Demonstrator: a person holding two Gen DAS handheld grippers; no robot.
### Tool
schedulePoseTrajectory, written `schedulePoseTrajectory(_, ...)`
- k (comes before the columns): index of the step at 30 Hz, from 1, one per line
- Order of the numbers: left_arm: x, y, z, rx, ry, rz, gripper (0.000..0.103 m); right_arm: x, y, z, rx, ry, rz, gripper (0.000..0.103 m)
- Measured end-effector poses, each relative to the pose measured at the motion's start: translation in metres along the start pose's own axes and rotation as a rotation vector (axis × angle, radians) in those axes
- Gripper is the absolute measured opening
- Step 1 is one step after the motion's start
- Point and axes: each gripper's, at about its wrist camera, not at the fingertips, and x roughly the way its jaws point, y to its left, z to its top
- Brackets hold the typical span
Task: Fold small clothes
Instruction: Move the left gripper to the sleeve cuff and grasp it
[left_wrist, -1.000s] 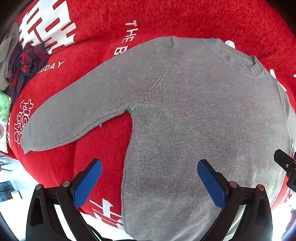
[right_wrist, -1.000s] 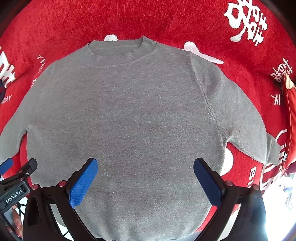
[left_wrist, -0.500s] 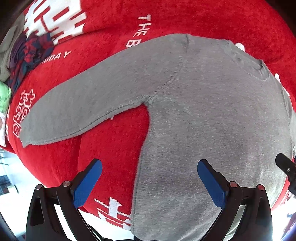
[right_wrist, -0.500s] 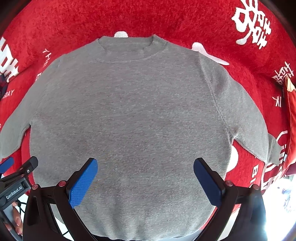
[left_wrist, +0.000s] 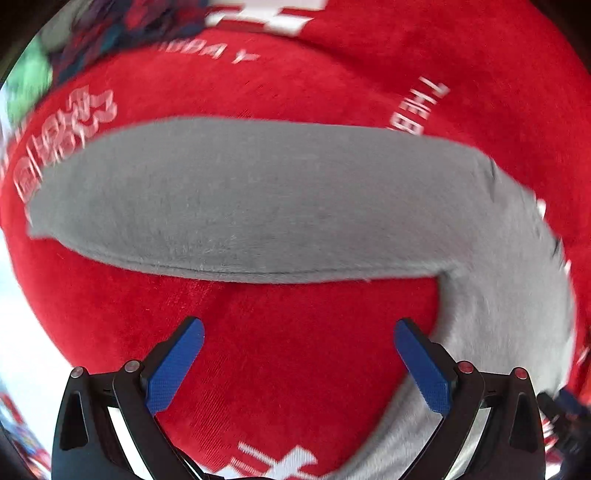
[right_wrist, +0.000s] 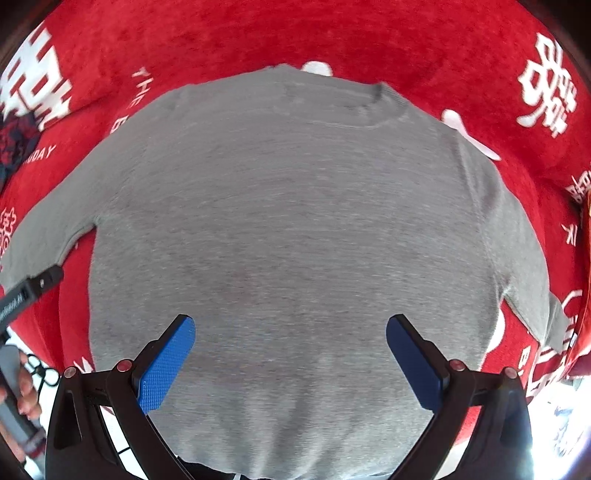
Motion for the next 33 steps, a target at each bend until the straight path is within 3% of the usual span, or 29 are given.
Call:
schedulePoseTrajectory(5, 0.028, 0.029, 0.005, -0.172, 0.008, -0.27, 0.103, 0.006, 0.02, -0.002, -0.042, 0.009, 0.013, 0.103)
schedulePoseTrajectory(15, 0.031, 0.06, 0.025, -0.46, -0.112, -0.471, 0.103, 0.005, 0.046, -0.011, -0.084, 0.025, 0.043, 0.103)
schedulePoseTrajectory(17, 0.02, 0.069, 0.025, -0.473, -0.175, -0.447, 0.1, 0.003, 0.05, -0.013, -0.086, 0.024, 0.048, 0.103)
schedulePoseTrajectory(19, 0.006, 0.079, 0.025, -0.471, -0.235, -0.362, 0.092, 0.002, 0.051, -0.014, -0.085, 0.024, 0.05, 0.103)
schedulePoseTrajectory(21, -0.003, 0.092, 0.026, -0.499, -0.271, -0.306, 0.078, 0.001, 0.051, -0.015, -0.081, 0.024, 0.055, 0.103)
schedulePoseTrajectory(23, -0.006, 0.108, 0.027, -0.514, -0.271, -0.272, 0.038, 0.0, 0.051, -0.016, -0.078, 0.022, 0.058, 0.103)
schedulePoseTrajectory(24, -0.006, 0.114, 0.028, -0.51, -0.27, -0.265, 0.027, -0.001, 0.052, -0.017, -0.077, 0.02, 0.059, 0.103)
schedulePoseTrajectory(25, -0.007, 0.118, 0.03, -0.492, -0.267, -0.258, 0.009, -0.001, 0.052, -0.017, -0.074, 0.017, 0.063, 0.103)
schedulePoseTrajectory(28, -0.012, 0.121, 0.029, -0.422, -0.285, -0.26, 0.008, -0.001, 0.053, -0.019, -0.068, 0.008, 0.072, 0.103)
schedulePoseTrajectory(33, -0.055, 0.079, 0.035, -0.198, -0.402, -0.238, 0.008, -0.005, 0.038, -0.029, -0.035, -0.004, 0.08, 0.103)
